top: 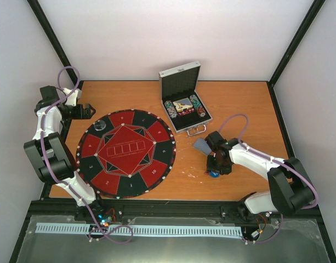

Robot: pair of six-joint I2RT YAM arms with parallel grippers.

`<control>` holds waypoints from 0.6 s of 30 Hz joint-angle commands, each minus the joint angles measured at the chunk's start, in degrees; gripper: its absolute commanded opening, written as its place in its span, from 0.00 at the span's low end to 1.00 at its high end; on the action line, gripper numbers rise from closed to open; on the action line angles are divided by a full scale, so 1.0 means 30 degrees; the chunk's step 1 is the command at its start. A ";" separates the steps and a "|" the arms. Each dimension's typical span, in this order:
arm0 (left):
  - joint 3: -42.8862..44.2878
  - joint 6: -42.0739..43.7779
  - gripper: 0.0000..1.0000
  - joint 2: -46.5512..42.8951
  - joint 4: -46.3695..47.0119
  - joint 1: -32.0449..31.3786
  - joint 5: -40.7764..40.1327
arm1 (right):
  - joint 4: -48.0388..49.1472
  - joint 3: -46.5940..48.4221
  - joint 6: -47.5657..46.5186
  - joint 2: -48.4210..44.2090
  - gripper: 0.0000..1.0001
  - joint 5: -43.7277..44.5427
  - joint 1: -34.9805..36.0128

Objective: Distribute texas hold em gaming equipment

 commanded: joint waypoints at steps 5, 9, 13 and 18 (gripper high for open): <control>0.0224 0.0349 1.00 -0.0143 -0.0118 0.0095 -0.0069 | -0.0771 0.0239 0.0070 -0.0675 0.47 0.0210 0.0113; 0.0405 0.0454 1.00 -0.0205 -0.0279 0.0085 0.0058 | -0.1146 0.0723 -0.0041 -0.1061 0.46 0.0462 0.0115; 0.0494 0.0461 1.00 -0.0236 -0.0339 0.0107 0.0149 | -0.1429 0.1218 -0.0274 -0.1024 0.45 0.0718 0.0115; 0.0600 0.0545 1.00 -0.0176 -0.0448 0.0093 0.0217 | -0.1618 0.1840 -0.0747 -0.0934 0.44 0.0760 0.0115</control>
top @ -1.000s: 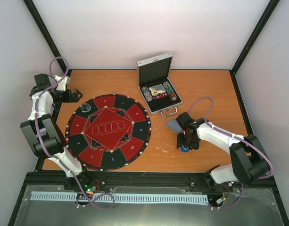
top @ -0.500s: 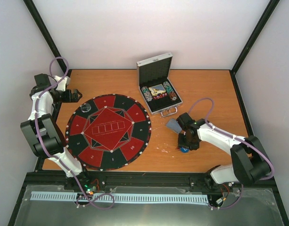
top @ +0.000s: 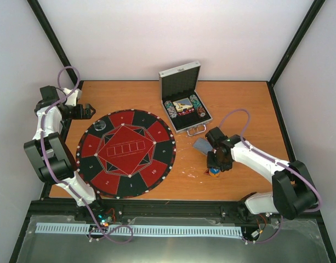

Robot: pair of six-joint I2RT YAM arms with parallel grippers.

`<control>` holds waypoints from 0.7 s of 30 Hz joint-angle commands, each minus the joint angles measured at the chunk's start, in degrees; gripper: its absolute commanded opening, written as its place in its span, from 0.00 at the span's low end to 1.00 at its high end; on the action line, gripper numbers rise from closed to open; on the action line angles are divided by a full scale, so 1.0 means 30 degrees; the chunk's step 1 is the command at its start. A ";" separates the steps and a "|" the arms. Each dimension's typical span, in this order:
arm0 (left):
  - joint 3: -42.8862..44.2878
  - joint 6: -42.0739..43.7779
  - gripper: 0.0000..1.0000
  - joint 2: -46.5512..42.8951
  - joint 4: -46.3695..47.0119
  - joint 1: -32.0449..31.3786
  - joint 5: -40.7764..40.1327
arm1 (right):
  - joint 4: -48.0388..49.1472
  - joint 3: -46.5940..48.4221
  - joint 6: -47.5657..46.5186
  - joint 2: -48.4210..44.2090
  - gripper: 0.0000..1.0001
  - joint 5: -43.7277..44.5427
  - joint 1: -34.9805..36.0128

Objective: Distribute texas hold em gaming equipment

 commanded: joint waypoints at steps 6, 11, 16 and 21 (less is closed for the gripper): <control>0.0907 0.0574 1.00 -0.0130 -0.0773 0.0086 0.0757 | -0.0200 0.2096 -0.1072 -0.0571 0.42 -0.0365 0.0115; 0.0983 0.0604 1.00 -0.0281 -0.0904 0.0084 0.1028 | 0.0805 0.3720 -0.1699 -0.0483 0.38 -0.1321 0.0526; 0.0659 0.0547 1.00 -0.0555 -0.0890 0.0070 0.1144 | 0.2041 0.6514 -0.3192 0.1527 0.37 -0.1248 0.2132; -0.0096 0.0556 1.00 -0.1093 -0.0502 0.0082 0.0839 | 0.2868 0.9795 -0.4648 0.5181 0.37 -0.1101 0.4402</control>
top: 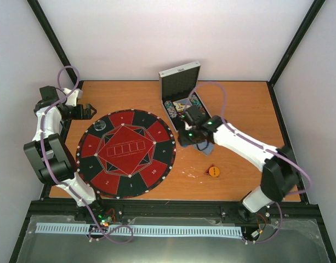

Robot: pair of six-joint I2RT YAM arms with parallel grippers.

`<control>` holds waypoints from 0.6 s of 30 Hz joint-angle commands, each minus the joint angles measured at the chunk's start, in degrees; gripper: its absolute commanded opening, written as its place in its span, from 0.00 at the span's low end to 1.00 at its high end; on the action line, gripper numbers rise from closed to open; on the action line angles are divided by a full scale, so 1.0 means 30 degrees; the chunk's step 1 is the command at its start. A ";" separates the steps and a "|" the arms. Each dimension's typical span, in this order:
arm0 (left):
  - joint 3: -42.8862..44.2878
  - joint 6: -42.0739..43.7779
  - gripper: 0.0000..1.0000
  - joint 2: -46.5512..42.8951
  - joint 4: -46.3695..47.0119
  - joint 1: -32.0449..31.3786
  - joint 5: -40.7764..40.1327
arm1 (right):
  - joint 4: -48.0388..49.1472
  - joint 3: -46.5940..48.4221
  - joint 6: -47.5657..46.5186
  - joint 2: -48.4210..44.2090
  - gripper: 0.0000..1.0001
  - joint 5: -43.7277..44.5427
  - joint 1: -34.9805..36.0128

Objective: Distribute texas hold em gaming equipment

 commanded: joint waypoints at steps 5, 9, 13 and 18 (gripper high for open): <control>-0.0686 0.0620 1.00 -0.1427 0.0299 0.0089 -0.0149 | 0.1040 0.4801 -0.3309 0.5654 0.38 0.0720 0.3679; -0.0742 0.0649 1.00 -0.1480 0.0338 0.0080 -0.0069 | 0.0427 0.6196 -0.4204 0.8022 0.37 0.0695 0.4583; -0.0740 0.0624 1.00 -0.1350 0.0401 0.0071 -0.0041 | 0.0165 0.6887 -0.4744 0.9398 0.37 0.0774 0.5283; -0.0779 0.0652 1.00 -0.1353 0.0368 0.0072 -0.0020 | -0.0660 0.7719 -0.4585 1.0111 0.39 0.2151 0.5301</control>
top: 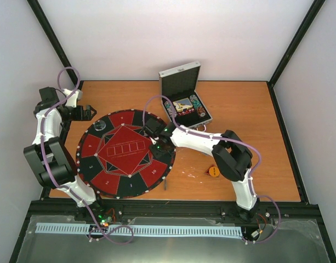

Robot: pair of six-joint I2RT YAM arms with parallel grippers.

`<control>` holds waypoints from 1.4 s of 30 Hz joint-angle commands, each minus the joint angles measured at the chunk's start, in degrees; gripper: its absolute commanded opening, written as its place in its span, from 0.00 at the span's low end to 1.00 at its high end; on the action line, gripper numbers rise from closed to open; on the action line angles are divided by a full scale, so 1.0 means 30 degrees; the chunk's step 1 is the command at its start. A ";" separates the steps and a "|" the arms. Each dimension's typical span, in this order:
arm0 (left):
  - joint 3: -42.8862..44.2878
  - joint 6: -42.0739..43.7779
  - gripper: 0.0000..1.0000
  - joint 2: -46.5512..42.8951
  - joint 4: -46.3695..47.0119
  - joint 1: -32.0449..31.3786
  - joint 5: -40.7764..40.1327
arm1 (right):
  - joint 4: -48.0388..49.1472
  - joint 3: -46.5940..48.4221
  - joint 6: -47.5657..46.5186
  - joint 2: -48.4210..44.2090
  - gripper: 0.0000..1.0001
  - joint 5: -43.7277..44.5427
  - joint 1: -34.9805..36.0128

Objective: Distribute texas hold em gaming equipment

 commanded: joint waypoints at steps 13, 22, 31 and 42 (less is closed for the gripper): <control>-0.0077 0.0499 1.00 -0.0255 0.0296 0.0069 0.0346 | -0.0087 -0.4064 -0.1500 -0.5784 0.61 -0.1831 0.0242; 0.0042 0.0470 1.00 -0.0355 0.0168 0.0063 0.0386 | 0.1004 -0.7697 -0.1159 -0.8733 0.65 -0.5364 0.0448; -0.0213 0.0470 1.00 -0.1443 0.0170 0.0056 0.0694 | -0.1450 -0.8648 0.3452 -0.8349 0.76 -0.0970 0.4095; -0.0631 0.0554 1.00 -0.3367 0.0098 0.0040 0.1879 | -0.3594 -0.7507 1.0138 -0.4997 0.88 0.1143 0.8221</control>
